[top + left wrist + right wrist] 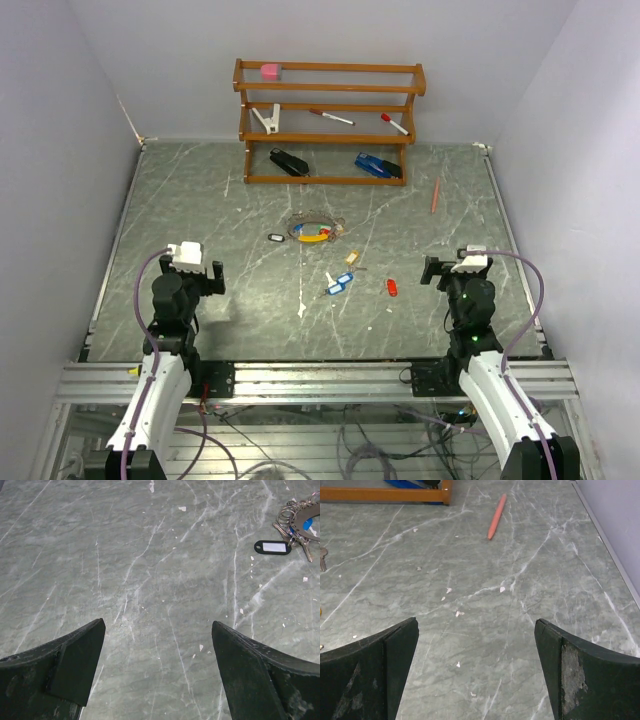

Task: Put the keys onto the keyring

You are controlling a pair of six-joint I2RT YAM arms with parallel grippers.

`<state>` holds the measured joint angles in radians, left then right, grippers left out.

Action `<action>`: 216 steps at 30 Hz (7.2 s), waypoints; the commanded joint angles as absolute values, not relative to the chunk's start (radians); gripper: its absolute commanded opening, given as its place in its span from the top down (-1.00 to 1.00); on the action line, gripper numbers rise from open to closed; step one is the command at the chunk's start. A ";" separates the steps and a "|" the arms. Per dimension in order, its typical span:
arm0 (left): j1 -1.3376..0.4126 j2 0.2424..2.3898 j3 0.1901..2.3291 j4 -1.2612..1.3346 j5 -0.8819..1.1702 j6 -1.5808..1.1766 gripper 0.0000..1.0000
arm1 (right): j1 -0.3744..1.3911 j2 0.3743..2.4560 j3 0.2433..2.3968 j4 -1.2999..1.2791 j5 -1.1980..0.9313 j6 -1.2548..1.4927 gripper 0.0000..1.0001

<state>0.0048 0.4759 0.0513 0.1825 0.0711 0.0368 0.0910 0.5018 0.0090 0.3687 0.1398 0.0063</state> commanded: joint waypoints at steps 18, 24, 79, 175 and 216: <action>0.011 0.468 0.056 0.241 0.084 0.037 -0.98 | 0.085 0.508 -0.054 0.398 0.156 0.012 -0.99; 0.012 0.457 0.115 0.176 0.234 0.104 -0.98 | 0.086 0.506 0.005 0.336 0.295 0.062 -0.99; -0.444 0.826 0.781 -0.490 -0.246 0.675 -0.98 | 0.904 1.730 1.262 -0.404 0.342 -0.194 -0.69; -0.318 0.758 0.699 -0.528 -0.137 0.515 -0.98 | 0.847 2.137 1.124 0.377 0.366 -0.739 -0.20; -0.318 0.833 1.012 -0.685 0.042 0.314 -0.98 | 0.872 1.668 1.489 -0.456 0.164 -0.399 1.00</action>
<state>-0.3241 0.8162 0.9810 -0.6380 0.0010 0.3820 0.8673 1.6836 1.4303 -0.2050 0.2867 -0.5407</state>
